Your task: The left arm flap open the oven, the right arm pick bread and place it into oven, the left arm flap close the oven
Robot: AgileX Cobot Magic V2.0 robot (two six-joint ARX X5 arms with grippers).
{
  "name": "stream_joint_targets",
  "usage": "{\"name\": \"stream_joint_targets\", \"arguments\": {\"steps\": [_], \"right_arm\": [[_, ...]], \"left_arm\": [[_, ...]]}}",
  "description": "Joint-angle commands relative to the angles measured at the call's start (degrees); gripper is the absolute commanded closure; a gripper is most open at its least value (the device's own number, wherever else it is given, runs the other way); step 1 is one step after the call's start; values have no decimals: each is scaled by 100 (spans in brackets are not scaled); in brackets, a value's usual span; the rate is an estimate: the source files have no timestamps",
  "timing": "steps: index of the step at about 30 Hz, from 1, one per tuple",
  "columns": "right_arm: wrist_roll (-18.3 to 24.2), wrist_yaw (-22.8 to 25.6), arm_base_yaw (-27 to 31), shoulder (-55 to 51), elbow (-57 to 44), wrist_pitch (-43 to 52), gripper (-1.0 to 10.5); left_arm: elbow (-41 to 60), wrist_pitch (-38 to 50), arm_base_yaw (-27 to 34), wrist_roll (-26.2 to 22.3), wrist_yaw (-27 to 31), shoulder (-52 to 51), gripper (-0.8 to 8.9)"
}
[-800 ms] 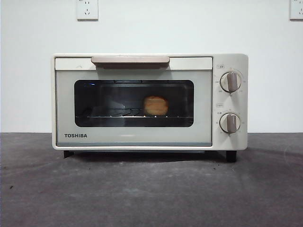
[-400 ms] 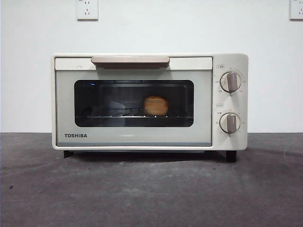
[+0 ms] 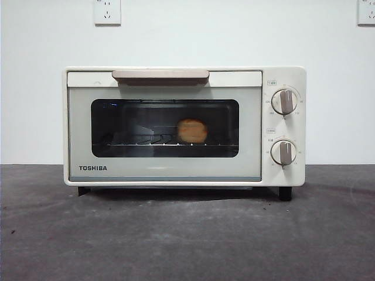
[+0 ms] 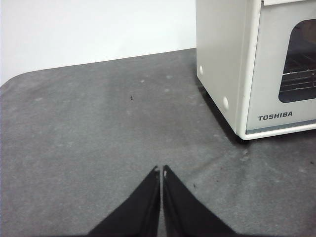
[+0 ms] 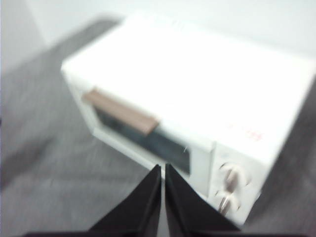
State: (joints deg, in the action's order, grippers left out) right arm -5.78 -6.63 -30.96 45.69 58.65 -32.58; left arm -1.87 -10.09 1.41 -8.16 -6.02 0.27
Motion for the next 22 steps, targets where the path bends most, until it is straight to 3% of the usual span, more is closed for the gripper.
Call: {"name": "stream_joint_targets", "arguments": {"steps": [1,5,11,17,22], "right_arm": [[68,-398,706,-407,-472,420,938],[77,-514,1700,-1211,-1429,1084,938],[205,-492,2752,-2483,-2992,2208,938],[212,-365,3147,-3477,-4216,3021,938],[201,-24,3158,-3954,-4824,3053,938]], "left_arm": [[118,-33,11,9,7,-9,794],[118,-33,13,9,7,-9,794],[118,-33,11,9,7,-9,794],[118,-33,11,9,7,-9,794],[118,-33,11,9,7,-9,794]]}}
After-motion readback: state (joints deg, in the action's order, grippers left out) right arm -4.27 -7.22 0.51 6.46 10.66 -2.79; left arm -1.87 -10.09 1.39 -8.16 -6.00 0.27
